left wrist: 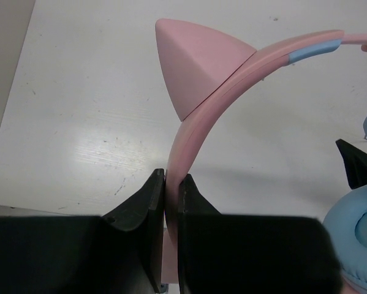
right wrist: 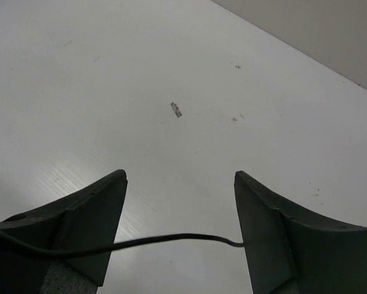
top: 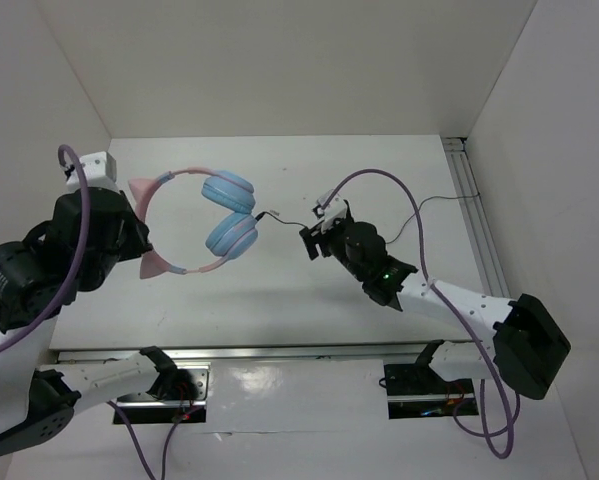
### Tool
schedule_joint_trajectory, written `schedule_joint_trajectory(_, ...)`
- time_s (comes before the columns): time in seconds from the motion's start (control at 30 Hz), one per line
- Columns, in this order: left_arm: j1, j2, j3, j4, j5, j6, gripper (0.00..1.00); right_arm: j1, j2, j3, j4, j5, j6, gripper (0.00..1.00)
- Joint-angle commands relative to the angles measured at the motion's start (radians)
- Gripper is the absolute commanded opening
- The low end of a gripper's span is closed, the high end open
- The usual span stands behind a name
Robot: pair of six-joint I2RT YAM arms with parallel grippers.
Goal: Wrap the headphones
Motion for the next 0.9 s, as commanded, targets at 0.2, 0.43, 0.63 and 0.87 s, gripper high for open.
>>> schedule_joint_trajectory(0.2, 0.005, -0.025, 0.075, 0.056, 0.035, 0.017, 0.00, -0.143, 0.091, 0.038, 0.177, -0.310, 0.093, 0.35)
schedule_joint_trajectory(0.43, 0.005, -0.025, 0.003, 0.056, -0.101, 0.017, 0.00, -0.143, -0.032, -0.072, 0.170, -0.284, 0.139, 0.00)
schedule_joint_trajectory(0.63, 0.005, -0.048, -0.222, 0.227, -0.105, 0.140, 0.00, -0.071, -0.260, -0.138, 0.050, -0.045, 0.174, 0.00)
schedule_joint_trajectory(0.87, -0.154, 0.142, -0.376, 0.367, 0.091, 0.313, 0.00, 0.087, -0.354, -0.011, -0.180, 0.078, 0.122, 0.00)
